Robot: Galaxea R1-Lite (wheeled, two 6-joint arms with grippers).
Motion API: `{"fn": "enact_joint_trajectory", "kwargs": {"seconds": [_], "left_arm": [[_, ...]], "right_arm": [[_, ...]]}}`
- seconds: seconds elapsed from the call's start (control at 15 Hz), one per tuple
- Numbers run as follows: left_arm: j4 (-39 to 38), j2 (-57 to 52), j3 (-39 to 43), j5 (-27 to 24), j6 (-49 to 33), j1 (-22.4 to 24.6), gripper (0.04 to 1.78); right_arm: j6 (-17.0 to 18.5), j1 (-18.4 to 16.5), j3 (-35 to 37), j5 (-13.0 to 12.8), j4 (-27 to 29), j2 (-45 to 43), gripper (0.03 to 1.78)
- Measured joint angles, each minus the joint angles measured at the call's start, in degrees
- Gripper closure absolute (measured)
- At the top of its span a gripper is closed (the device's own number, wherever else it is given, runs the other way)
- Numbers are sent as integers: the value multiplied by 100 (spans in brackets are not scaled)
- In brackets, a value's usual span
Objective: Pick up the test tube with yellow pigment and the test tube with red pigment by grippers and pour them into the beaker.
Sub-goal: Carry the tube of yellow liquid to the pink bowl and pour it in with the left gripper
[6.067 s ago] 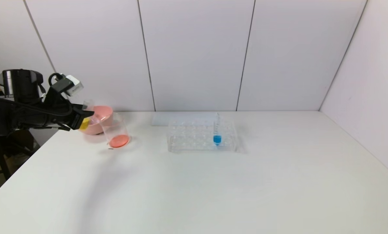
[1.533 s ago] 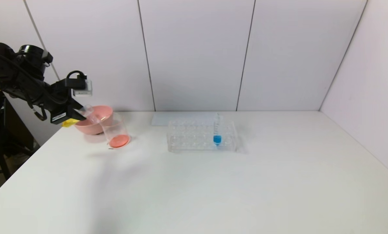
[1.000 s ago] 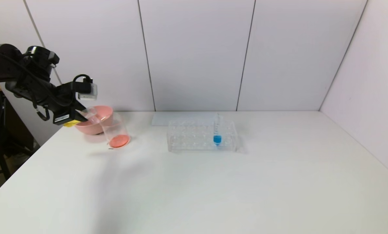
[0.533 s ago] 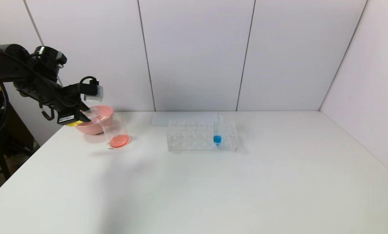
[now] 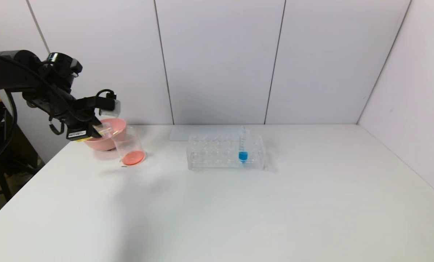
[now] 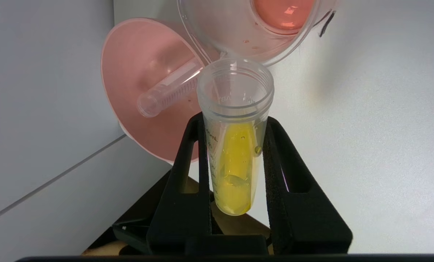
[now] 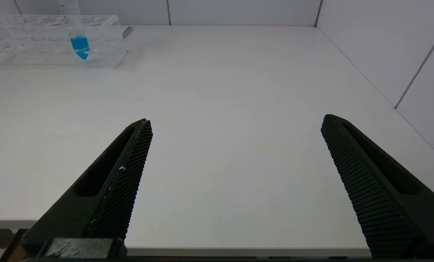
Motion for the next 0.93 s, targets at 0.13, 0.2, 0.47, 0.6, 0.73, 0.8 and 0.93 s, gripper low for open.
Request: {"fn": "enact_joint_trajectory", "kwargs": {"seconds": [0.13,0.2,0.47,0.6,0.73,0.8,0.93], "left_arm": [[1,10,0,141,2,-67,138],[1,12,0,146,7,-78,138],[0,34,0,391,115,-116,138],[-2,41,0,571,123,-155,138],[-11,54,0,655,127,-190,138],[-13,63,0,691,127,-211,138],[-16,80,0,759,127,-232,138]], "right_arm": [[0,0,0,2,0,0,11],[-1,2,0,2,0,0,11],[-4,0,0,5,0,0,11],[-4,-2,0,2,0,0,11],[-4,-2,0,0,0,0,11],[-4,-2,0,0,0,0,11],[-1,-2,0,2,0,0,11]]}}
